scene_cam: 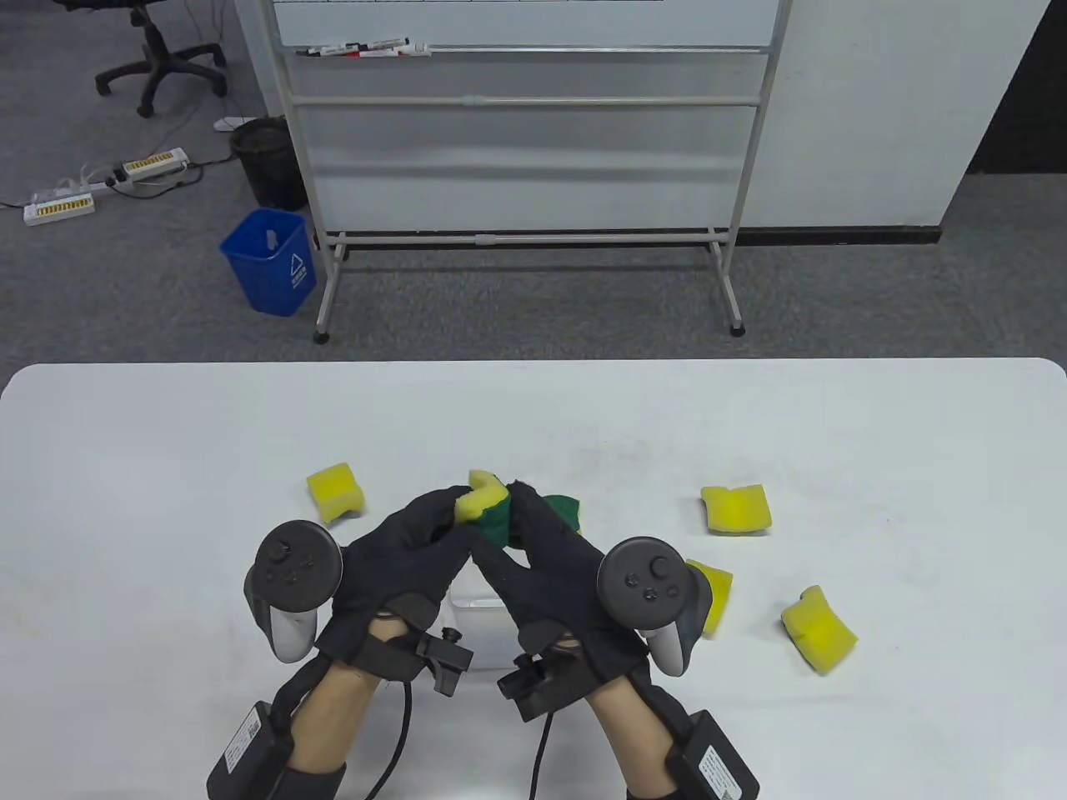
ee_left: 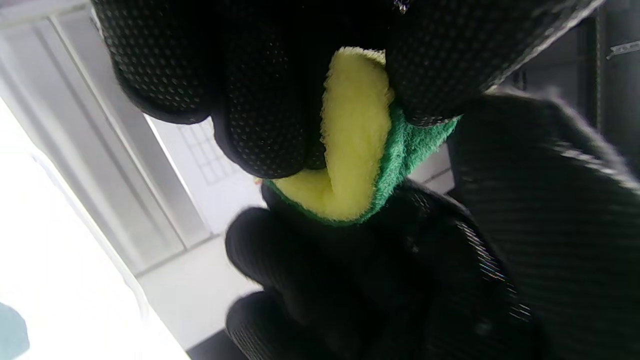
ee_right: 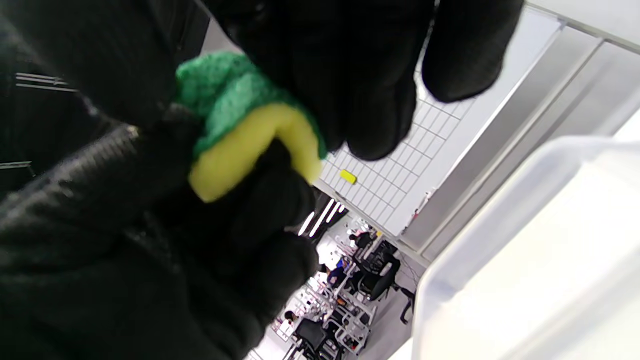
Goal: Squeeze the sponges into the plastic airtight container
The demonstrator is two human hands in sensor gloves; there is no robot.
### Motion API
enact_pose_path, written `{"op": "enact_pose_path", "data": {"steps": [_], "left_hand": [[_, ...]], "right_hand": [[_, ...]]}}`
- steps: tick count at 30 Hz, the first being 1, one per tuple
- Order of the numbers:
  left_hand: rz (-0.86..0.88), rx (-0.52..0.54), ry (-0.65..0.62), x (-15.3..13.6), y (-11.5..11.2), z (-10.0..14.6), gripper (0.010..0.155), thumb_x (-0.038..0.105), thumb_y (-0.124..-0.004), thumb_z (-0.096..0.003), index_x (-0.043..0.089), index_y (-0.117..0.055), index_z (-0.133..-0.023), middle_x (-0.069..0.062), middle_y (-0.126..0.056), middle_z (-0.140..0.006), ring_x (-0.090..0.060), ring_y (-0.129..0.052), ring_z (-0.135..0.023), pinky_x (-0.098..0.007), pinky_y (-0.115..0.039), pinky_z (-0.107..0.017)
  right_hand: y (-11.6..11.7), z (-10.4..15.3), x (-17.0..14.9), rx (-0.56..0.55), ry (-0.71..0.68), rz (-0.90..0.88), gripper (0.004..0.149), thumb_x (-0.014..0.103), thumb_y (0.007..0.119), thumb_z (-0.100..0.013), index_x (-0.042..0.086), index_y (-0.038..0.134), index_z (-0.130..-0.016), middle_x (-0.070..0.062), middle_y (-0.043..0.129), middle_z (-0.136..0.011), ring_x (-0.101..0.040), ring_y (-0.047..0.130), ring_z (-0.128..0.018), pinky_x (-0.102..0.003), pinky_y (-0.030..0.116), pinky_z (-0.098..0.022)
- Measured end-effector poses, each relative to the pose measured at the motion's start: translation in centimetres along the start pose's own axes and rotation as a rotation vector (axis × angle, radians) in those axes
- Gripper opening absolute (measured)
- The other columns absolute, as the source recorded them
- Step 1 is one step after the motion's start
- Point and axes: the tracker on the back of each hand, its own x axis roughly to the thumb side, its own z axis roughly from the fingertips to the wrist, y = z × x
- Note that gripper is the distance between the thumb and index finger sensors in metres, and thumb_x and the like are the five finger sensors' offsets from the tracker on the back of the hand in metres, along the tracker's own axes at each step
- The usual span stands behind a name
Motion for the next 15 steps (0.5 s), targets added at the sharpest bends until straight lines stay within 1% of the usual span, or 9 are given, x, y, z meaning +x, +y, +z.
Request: {"op": "enact_pose_path", "data": {"steps": [2,4,5,7,8,9,10,14,15], "left_hand": [[0.041,-0.027,0.003,-0.2,-0.1,-0.1,0.049,0.039,-0.083,-0.0456,0.021,-0.079,-0.090,-0.004,-0.096,-0.081,-0.022,-0.102,-0.068,-0.045,-0.087,-0.055],[0.101,-0.076,-0.009,-0.5,-0.3,-0.3,0.049,0.040,-0.080,-0.0470,0.021,-0.077,-0.092,-0.004,-0.095,-0.083,-0.021,-0.101,-0.070,-0.045,-0.086,-0.057],[0.124,-0.099,-0.018,-0.6,-0.4,-0.4,0.050,0.041,-0.078,-0.0481,0.021,-0.076,-0.094,-0.003,-0.094,-0.085,-0.021,-0.101,-0.072,-0.046,-0.086,-0.058],[0.196,-0.192,-0.039,-0.7,-1.0,-0.5,0.055,0.048,-0.072,-0.0509,0.019,-0.072,-0.098,-0.007,-0.090,-0.092,-0.025,-0.097,-0.078,-0.049,-0.083,-0.061],[0.208,-0.235,-0.031,-0.6,-1.3,-0.4,0.058,0.050,-0.071,-0.0515,0.018,-0.069,-0.100,-0.009,-0.086,-0.096,-0.028,-0.095,-0.082,-0.051,-0.081,-0.062],[0.176,-0.248,-0.032,-0.5,-1.5,-0.4,0.060,0.050,-0.070,-0.0517,0.018,-0.066,-0.102,-0.010,-0.084,-0.099,-0.030,-0.093,-0.085,-0.052,-0.079,-0.063],[0.144,-0.245,-0.039,-0.5,-1.5,-0.4,0.061,0.051,-0.070,-0.0517,0.018,-0.064,-0.103,-0.009,-0.083,-0.099,-0.031,-0.092,-0.085,-0.053,-0.079,-0.063],[-0.066,-0.106,-0.052,0.3,-1.0,-0.1,0.058,0.053,-0.074,-0.0490,0.021,-0.072,-0.098,-0.005,-0.093,-0.091,-0.029,-0.096,-0.080,-0.050,-0.082,-0.060],[-0.104,-0.090,-0.056,0.5,-0.9,0.0,0.058,0.054,-0.075,-0.0484,0.021,-0.074,-0.097,-0.005,-0.095,-0.089,-0.029,-0.097,-0.079,-0.049,-0.083,-0.059]], "right_hand": [[0.1,-0.1,-0.2,0.003,-0.004,-0.039,0.080,0.057,0.083,-0.043,0.014,0.058,-0.106,-0.013,0.080,-0.101,-0.035,0.090,-0.085,-0.058,0.067,-0.066],[0.0,-0.2,-0.5,0.003,0.013,-0.107,0.080,0.053,0.086,-0.042,0.015,0.058,-0.106,-0.012,0.079,-0.100,-0.034,0.090,-0.084,-0.058,0.067,-0.066],[0.0,-0.2,-0.6,-0.016,0.020,-0.125,0.078,0.050,0.088,-0.042,0.016,0.059,-0.106,-0.012,0.080,-0.099,-0.033,0.091,-0.082,-0.058,0.067,-0.066],[-0.2,-0.1,-0.8,-0.076,0.025,-0.091,0.074,0.045,0.089,-0.042,0.017,0.062,-0.104,-0.010,0.081,-0.095,-0.030,0.093,-0.077,-0.056,0.069,-0.066],[-0.3,-0.1,-0.9,-0.102,0.025,-0.068,0.072,0.044,0.089,-0.042,0.017,0.063,-0.104,-0.010,0.082,-0.093,-0.029,0.094,-0.075,-0.056,0.069,-0.065],[-0.4,-0.1,-1.0,-0.130,0.029,-0.044,0.071,0.043,0.090,-0.041,0.018,0.065,-0.103,-0.009,0.084,-0.092,-0.029,0.095,-0.073,-0.055,0.070,-0.064],[-0.5,-0.1,-1.1,-0.143,0.031,-0.034,0.070,0.042,0.091,-0.040,0.017,0.068,-0.101,-0.009,0.086,-0.090,-0.028,0.096,-0.070,-0.055,0.071,-0.064],[-0.5,-0.3,-1.3,-0.132,0.047,-0.015,0.068,0.040,0.094,-0.039,0.017,0.073,-0.099,-0.008,0.091,-0.084,-0.025,0.100,-0.064,-0.053,0.074,-0.062],[-0.4,-0.3,-1.3,-0.127,0.044,-0.008,0.068,0.040,0.094,-0.038,0.017,0.074,-0.098,-0.008,0.092,-0.082,-0.025,0.101,-0.062,-0.053,0.074,-0.062]]}}
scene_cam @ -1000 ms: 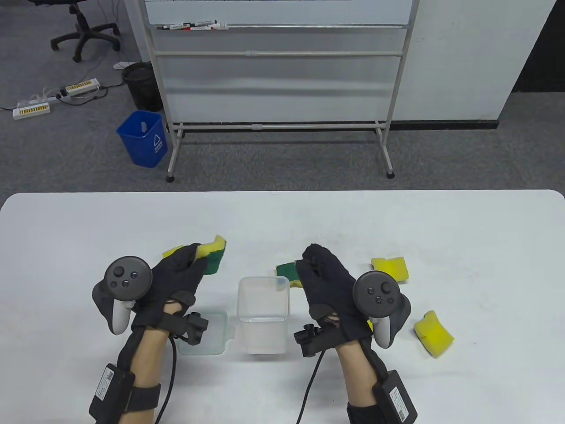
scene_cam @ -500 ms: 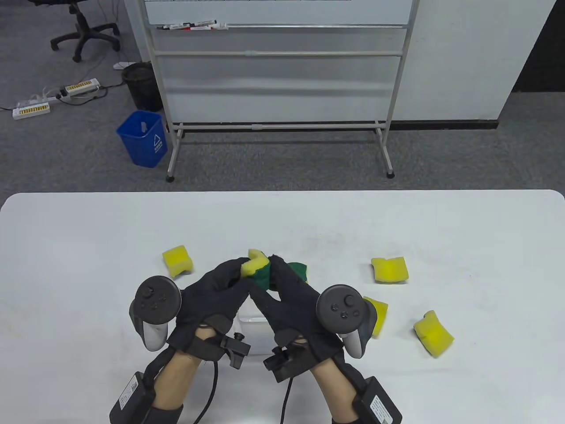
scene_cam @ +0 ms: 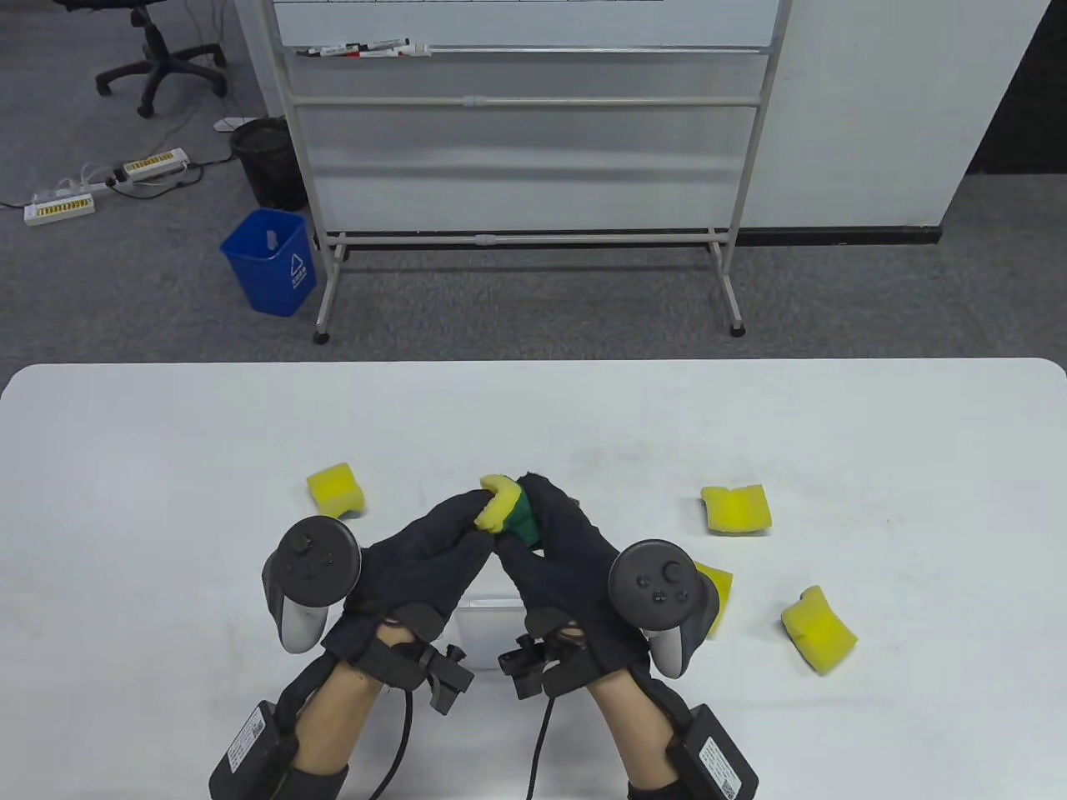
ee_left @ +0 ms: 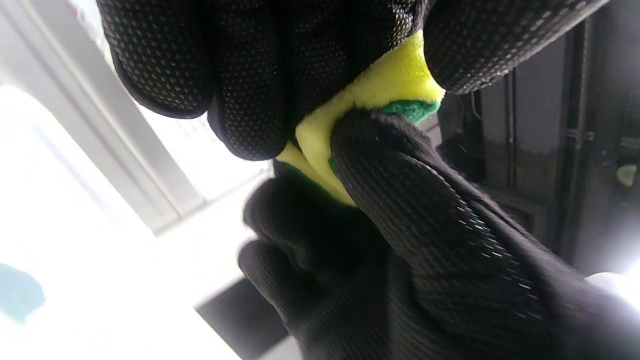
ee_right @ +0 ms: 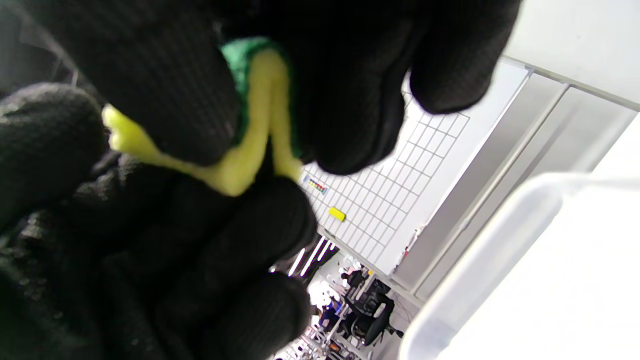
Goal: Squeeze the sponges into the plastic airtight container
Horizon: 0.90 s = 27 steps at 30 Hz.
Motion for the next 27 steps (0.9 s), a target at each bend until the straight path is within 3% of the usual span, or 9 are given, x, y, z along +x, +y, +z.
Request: {"op": "enact_pose_path", "data": {"steps": [3,6,8,10,12,14,18,23,27], "left_hand": [[-0.070,0.041,0.013,0.2,0.4,0.2,0.059,0.055,-0.079,-0.0460,0.021,-0.075,-0.094,-0.005,-0.096,-0.086,-0.029,-0.097,-0.076,-0.049,-0.083,-0.058],[-0.214,0.098,-0.014,0.5,0.8,0.3,0.070,0.058,-0.083,-0.0431,0.021,-0.066,-0.100,-0.007,-0.085,-0.094,-0.033,-0.090,-0.083,-0.052,-0.080,-0.061],[-0.335,0.043,-0.074,0.5,0.9,0.0,0.078,0.059,-0.083,-0.0431,0.025,-0.054,-0.107,-0.005,-0.073,-0.107,-0.035,-0.080,-0.094,-0.054,-0.075,-0.066],[-0.313,-0.043,-0.111,0.3,0.8,-0.4,0.082,0.058,-0.082,-0.0448,0.033,-0.042,-0.111,-0.003,-0.050,-0.121,-0.039,-0.066,-0.104,-0.060,-0.067,-0.071],[-0.231,-0.075,-0.124,-0.2,0.8,-0.6,0.078,0.053,-0.083,-0.0458,0.032,-0.045,-0.111,-0.002,-0.048,-0.122,-0.040,-0.064,-0.105,-0.062,-0.065,-0.072],[-0.163,-0.093,-0.104,-0.8,1.0,-0.9,0.071,0.049,-0.083,-0.0460,0.025,-0.056,-0.108,-0.005,-0.073,-0.111,-0.037,-0.075,-0.100,-0.061,-0.069,-0.069],[-0.101,-0.050,-0.055,-1.9,1.3,-1.1,0.059,0.044,-0.085,-0.0450,0.023,-0.072,-0.098,-0.005,-0.092,-0.090,-0.031,-0.093,-0.081,-0.053,-0.079,-0.062],[-0.114,-0.010,-0.030,-2.2,1.0,-1.1,0.050,0.041,-0.090,-0.0398,0.019,-0.081,-0.085,-0.003,-0.102,-0.068,-0.025,-0.103,-0.061,-0.048,-0.086,-0.054],[-0.190,-0.001,-0.026,-2.3,0.9,-1.0,0.049,0.041,-0.092,-0.0385,0.020,-0.085,-0.082,-0.002,-0.105,-0.065,-0.023,-0.105,-0.059,-0.047,-0.088,-0.052]], "right_hand": [[0.3,0.0,0.1,0.021,-0.010,0.055,0.066,0.039,0.094,-0.039,0.019,0.074,-0.098,-0.007,0.093,-0.080,-0.023,0.101,-0.061,-0.053,0.074,-0.062],[0.2,0.0,0.2,0.031,-0.025,0.117,0.063,0.038,0.094,-0.040,0.026,0.076,-0.099,-0.006,0.091,-0.081,-0.024,0.099,-0.062,-0.054,0.072,-0.063],[0.1,-0.2,0.4,0.089,-0.035,0.150,0.061,0.038,0.093,-0.041,0.031,0.077,-0.099,-0.006,0.090,-0.083,-0.025,0.097,-0.066,-0.055,0.071,-0.065],[0.2,-0.4,0.4,0.126,-0.049,0.141,0.060,0.035,0.093,-0.041,0.034,0.079,-0.099,-0.007,0.089,-0.085,-0.026,0.096,-0.068,-0.056,0.069,-0.065],[0.2,-0.4,0.5,0.162,-0.057,0.134,0.060,0.034,0.093,-0.042,0.035,0.078,-0.100,-0.007,0.088,-0.086,-0.027,0.095,-0.070,-0.057,0.069,-0.066],[0.1,-0.5,0.6,0.166,-0.072,0.125,0.061,0.031,0.092,-0.042,0.033,0.077,-0.101,-0.008,0.087,-0.087,-0.028,0.095,-0.071,-0.058,0.068,-0.066],[0.0,-0.4,1.0,0.118,-0.104,0.132,0.066,0.031,0.092,-0.041,0.026,0.071,-0.104,-0.008,0.091,-0.084,-0.027,0.098,-0.068,-0.057,0.071,-0.065],[-0.3,-0.2,0.7,0.020,-0.114,0.146,0.060,0.030,0.094,-0.039,0.029,0.075,-0.096,-0.006,0.096,-0.079,-0.024,0.103,-0.061,-0.054,0.074,-0.063],[-0.2,-0.3,0.7,0.031,-0.167,0.227,0.052,0.030,0.095,-0.038,0.031,0.083,-0.089,-0.006,0.098,-0.077,-0.024,0.104,-0.060,-0.054,0.074,-0.063]]}}
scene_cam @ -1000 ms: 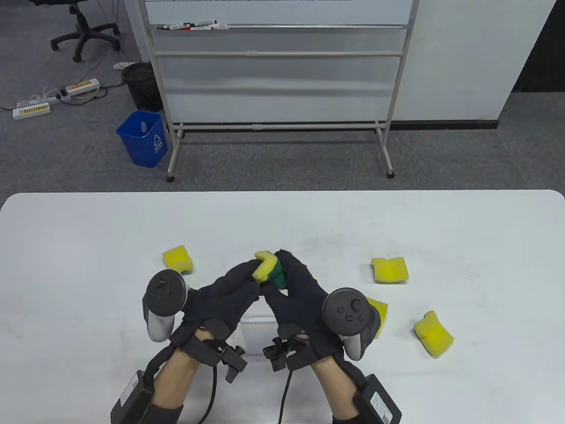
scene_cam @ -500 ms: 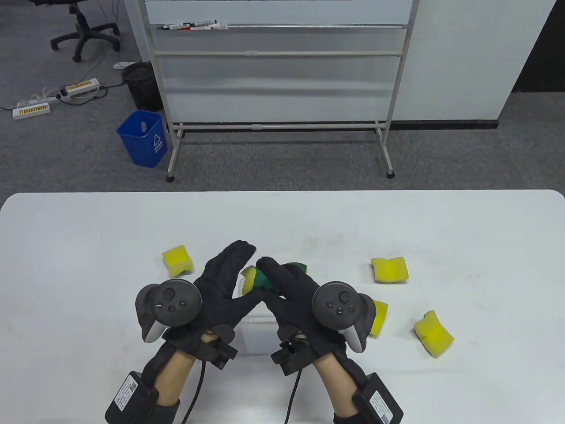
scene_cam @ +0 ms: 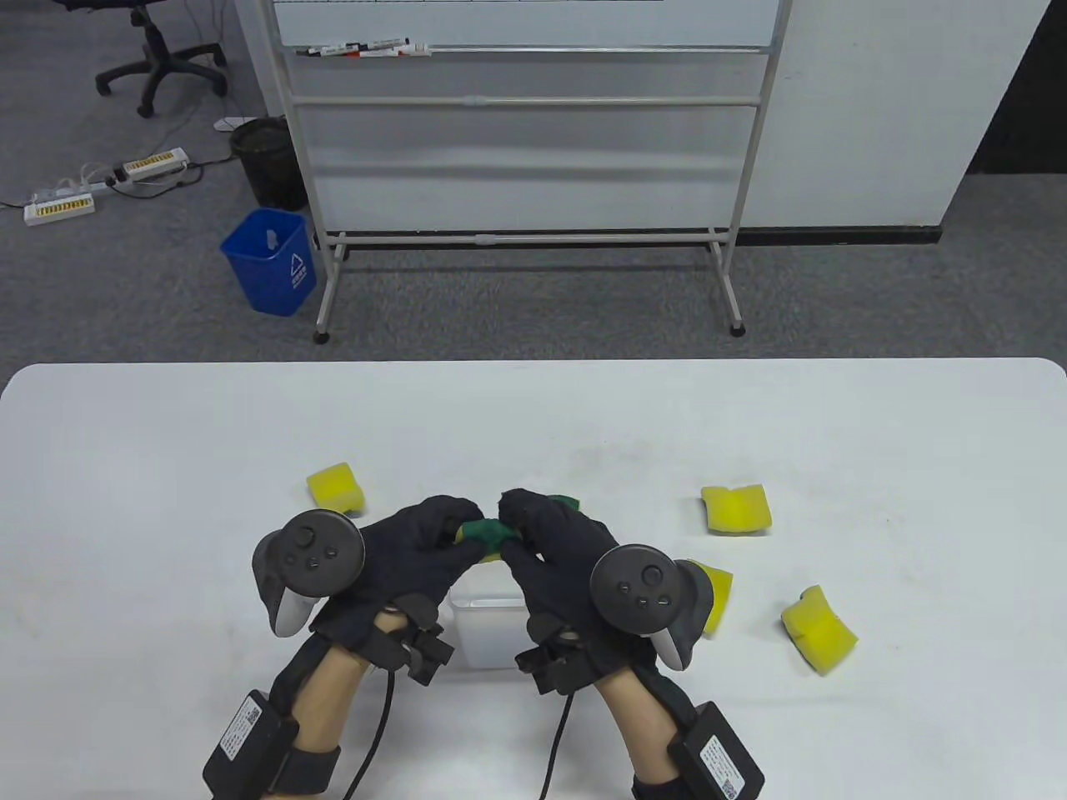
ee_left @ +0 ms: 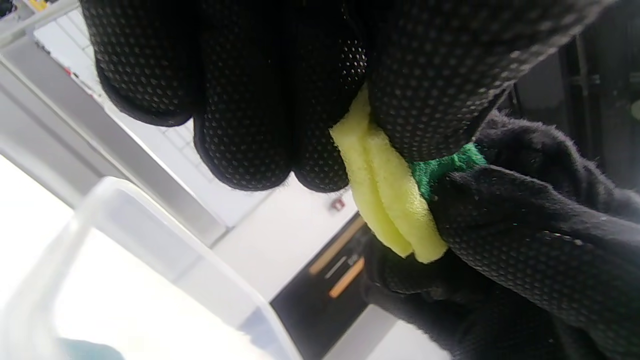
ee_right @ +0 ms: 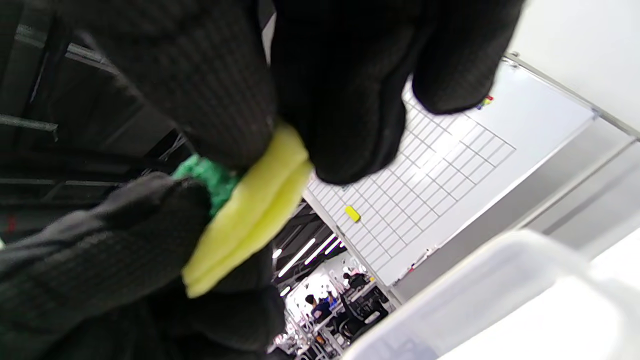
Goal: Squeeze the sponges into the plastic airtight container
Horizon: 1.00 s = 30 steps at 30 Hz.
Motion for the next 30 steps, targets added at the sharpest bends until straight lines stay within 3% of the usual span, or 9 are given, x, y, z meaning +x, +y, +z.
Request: {"op": "enact_pose_path", "data": {"steps": [2,4,7,17,23,30], "left_hand": [[-0.003,-0.007,-0.003,0.0,-0.1,-0.1,0.050,0.043,-0.092,-0.0402,0.021,-0.084,-0.084,-0.002,-0.104,-0.070,-0.025,-0.104,-0.064,-0.049,-0.086,-0.055],[-0.067,-0.071,0.011,0.0,-0.1,-0.1,0.057,0.047,-0.087,-0.0434,0.022,-0.076,-0.094,-0.004,-0.095,-0.088,-0.030,-0.095,-0.080,-0.053,-0.080,-0.062],[-0.136,0.027,0.042,-0.5,0.7,0.0,0.063,0.051,-0.083,-0.0443,0.023,-0.071,-0.099,-0.007,-0.088,-0.096,-0.033,-0.089,-0.088,-0.056,-0.076,-0.065],[-0.174,0.138,0.291,-5.9,4.5,0.4,0.058,0.051,-0.080,-0.0468,0.022,-0.075,-0.097,-0.008,-0.090,-0.094,-0.035,-0.090,-0.086,-0.056,-0.076,-0.065],[-0.346,0.147,0.379,-8.1,5.0,0.6,0.058,0.051,-0.080,-0.0464,0.022,-0.075,-0.097,-0.008,-0.090,-0.095,-0.035,-0.089,-0.086,-0.056,-0.076,-0.065],[-0.473,0.084,0.475,-11.5,4.2,0.7,0.058,0.049,-0.080,-0.0464,0.023,-0.074,-0.098,-0.009,-0.086,-0.099,-0.036,-0.085,-0.090,-0.057,-0.075,-0.066]], "right_hand": [[0.0,0.0,0.0,-0.008,0.002,0.019,0.051,0.030,0.096,-0.038,0.030,0.084,-0.088,-0.006,0.098,-0.077,-0.024,0.104,-0.059,-0.055,0.074,-0.063],[0.0,0.0,0.1,-0.019,0.006,0.061,0.051,0.030,0.097,-0.038,0.028,0.085,-0.087,-0.006,0.099,-0.076,-0.025,0.104,-0.059,-0.055,0.074,-0.063],[0.3,0.1,0.1,-0.005,0.005,0.185,0.050,0.032,0.098,-0.037,0.026,0.087,-0.086,-0.005,0.099,-0.075,-0.024,0.104,-0.059,-0.055,0.073,-0.064],[1.9,0.1,0.1,0.075,-0.026,0.323,0.049,0.035,0.102,-0.034,0.024,0.092,-0.081,0.001,0.102,-0.075,-0.027,0.098,-0.072,-0.055,0.071,-0.065],[2.7,0.2,-0.4,0.104,-0.022,0.332,0.041,0.043,0.100,-0.034,0.029,0.102,-0.073,0.002,0.102,-0.080,-0.028,0.095,-0.079,-0.055,0.071,-0.065],[2.1,0.1,-0.9,0.044,0.001,0.268,0.042,0.044,0.096,-0.037,0.027,0.102,-0.074,0.000,0.100,-0.082,-0.028,0.095,-0.078,-0.055,0.070,-0.066]]}}
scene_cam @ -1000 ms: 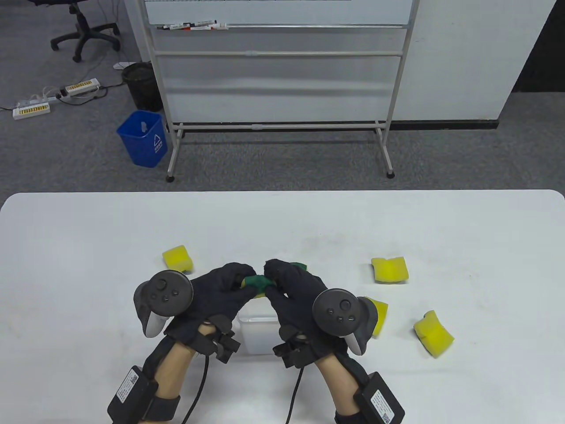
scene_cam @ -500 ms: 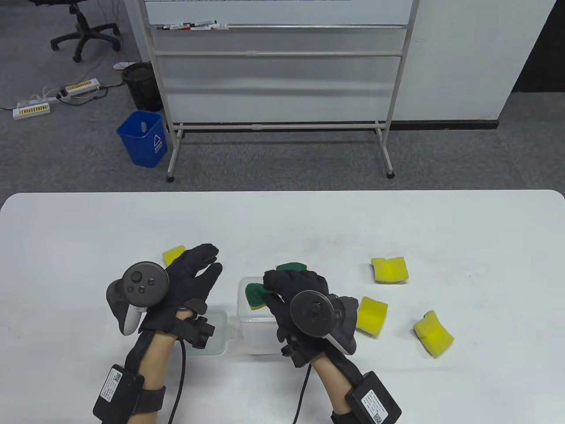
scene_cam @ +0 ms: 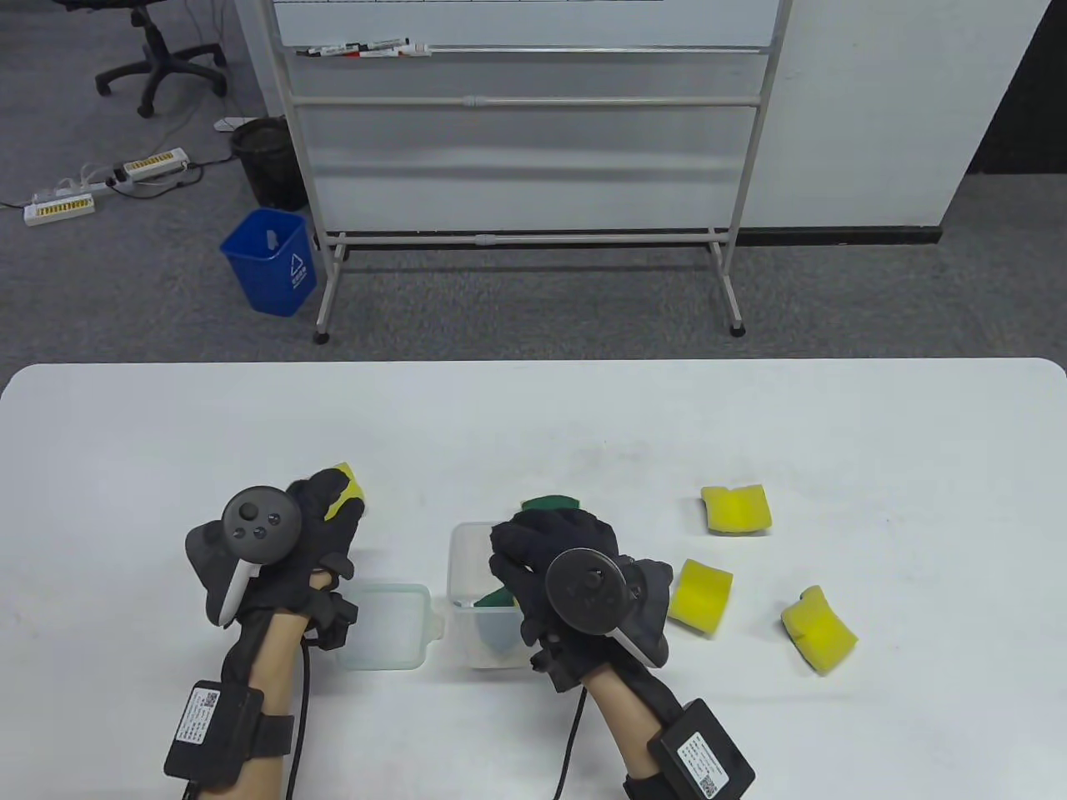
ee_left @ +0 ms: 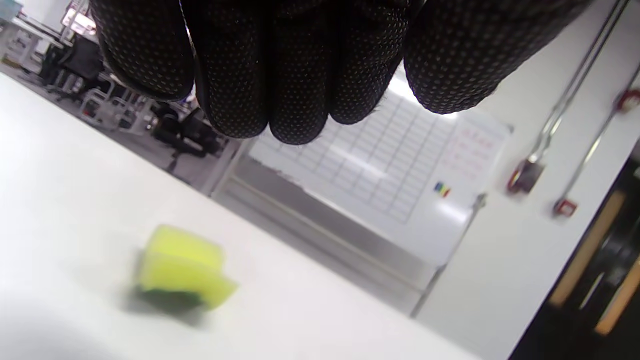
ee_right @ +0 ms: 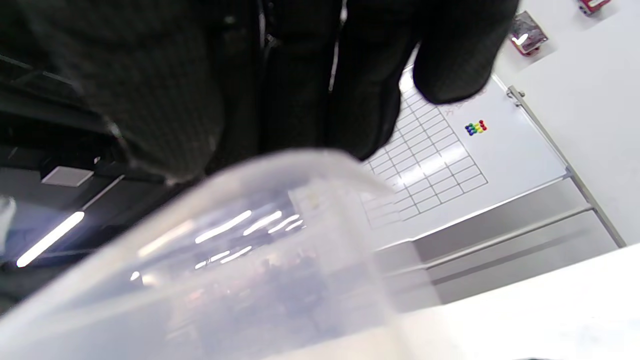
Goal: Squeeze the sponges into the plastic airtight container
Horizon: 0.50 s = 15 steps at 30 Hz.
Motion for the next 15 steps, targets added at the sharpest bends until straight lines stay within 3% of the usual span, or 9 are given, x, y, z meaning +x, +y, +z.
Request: {"op": "enact_pose_path", "data": {"steps": [9,15], "left_hand": [[-0.219,-0.225,-0.017,-1.1,-4.8,-2.0,0.058,0.052,-0.077,-0.0473,0.032,-0.071,-0.101,-0.007,-0.053,-0.120,-0.039,-0.049,-0.111,-0.064,-0.054,-0.077],[-0.337,-0.378,0.019,-1.3,-7.6,-5.2,0.055,0.055,-0.075,-0.0465,0.038,-0.074,-0.099,-0.002,-0.029,-0.124,-0.037,-0.025,-0.114,-0.066,-0.042,-0.079]], "right_hand": [[-2.0,-0.5,-1.7,-0.034,0.096,-0.119,0.046,0.046,0.093,-0.039,0.024,0.099,-0.079,-0.003,0.098,-0.085,-0.031,0.094,-0.080,-0.055,0.069,-0.066],[-2.5,-0.9,-4.0,-0.013,0.189,-0.203,0.056,0.049,0.091,-0.041,0.021,0.092,-0.089,-0.007,0.092,-0.092,-0.033,0.091,-0.084,-0.057,0.066,-0.068]]}}
